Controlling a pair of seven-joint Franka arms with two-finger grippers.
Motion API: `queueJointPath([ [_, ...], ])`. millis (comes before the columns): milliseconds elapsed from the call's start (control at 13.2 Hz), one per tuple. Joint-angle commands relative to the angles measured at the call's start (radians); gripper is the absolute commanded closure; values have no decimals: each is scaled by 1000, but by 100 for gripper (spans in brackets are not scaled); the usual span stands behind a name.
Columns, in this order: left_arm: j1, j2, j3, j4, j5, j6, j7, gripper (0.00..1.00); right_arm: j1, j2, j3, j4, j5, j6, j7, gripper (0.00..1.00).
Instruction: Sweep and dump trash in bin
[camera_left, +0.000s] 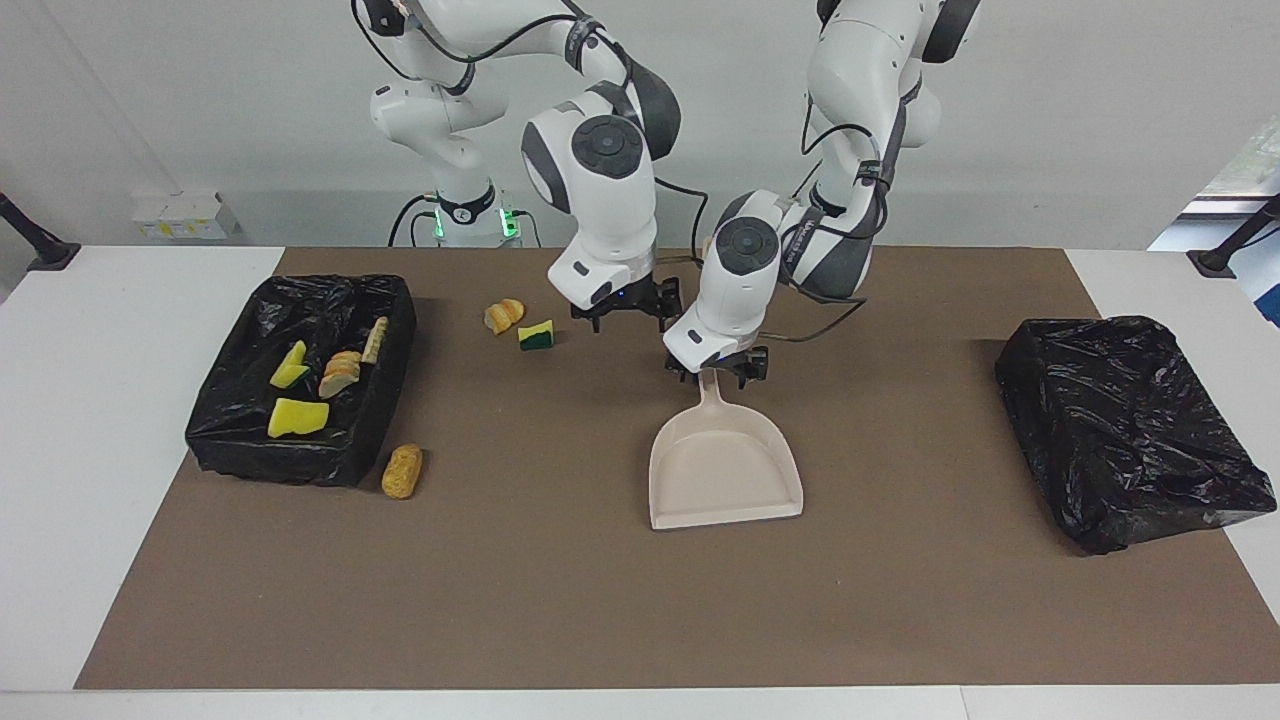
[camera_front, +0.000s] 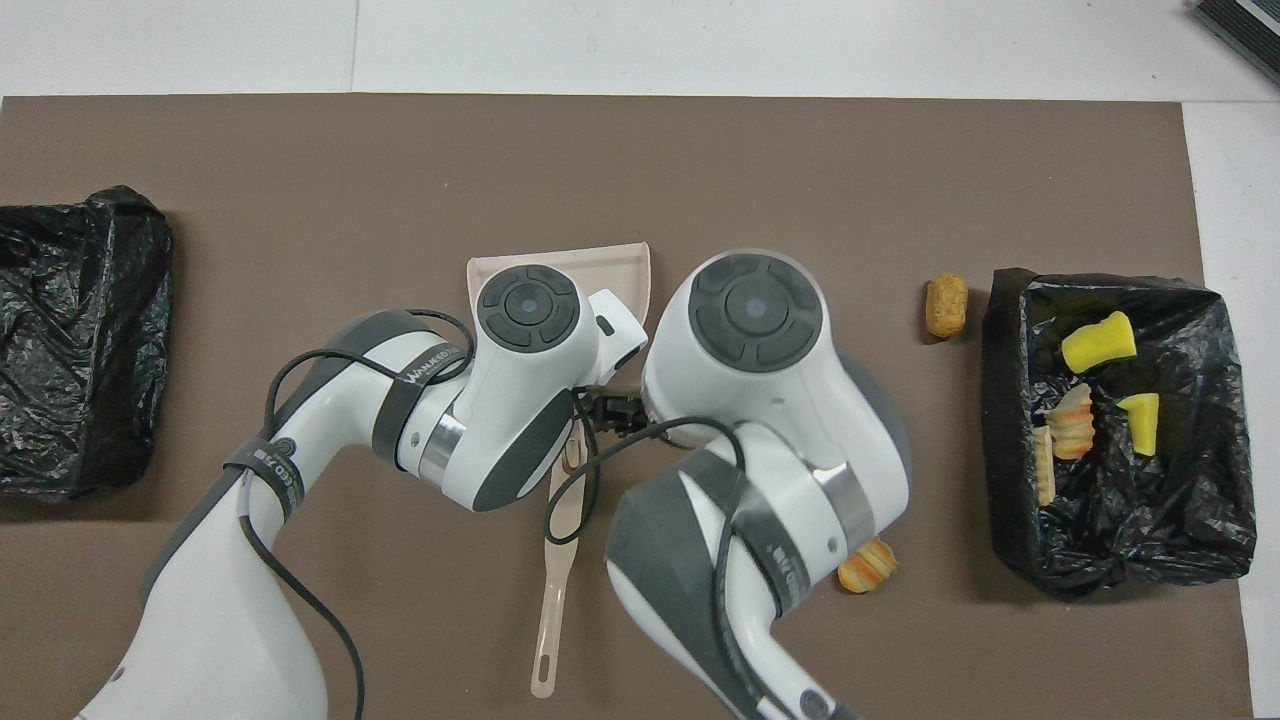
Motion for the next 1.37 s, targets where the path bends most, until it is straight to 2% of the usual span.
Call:
queueJointPath([
  [0,-9,-45,13,-53,18,11,-45,7,57,-113,-2,-152,41,50,76,0],
  [304,-17,-48,13,-47,18,-23,-48,15,107,-123,-2,-184,41,61,132,0],
  [380,-17,-51,12,-45,17,-29,-59,21,114,-130,-1,-188,41,61,164,0],
  [531,-23,-55,12,-42,12,-40,-83,49,171,-154,-1,-213,41,62,233,0],
  [683,-20,-61,12,-41,10,-40,-90,99,243,-148,-1,-243,41,105,316,0],
  [835,-10,-65,16,-35,15,-38,-49,100,286,-139,-1,-287,41,179,354,0],
  [1139,56,-69,26,24,10,-73,-21,100,355,-15,-1,-290,40,361,420,0],
  [1290,99,-66,26,66,21,-112,-10,100,366,-2,-1,-301,38,388,422,0],
])
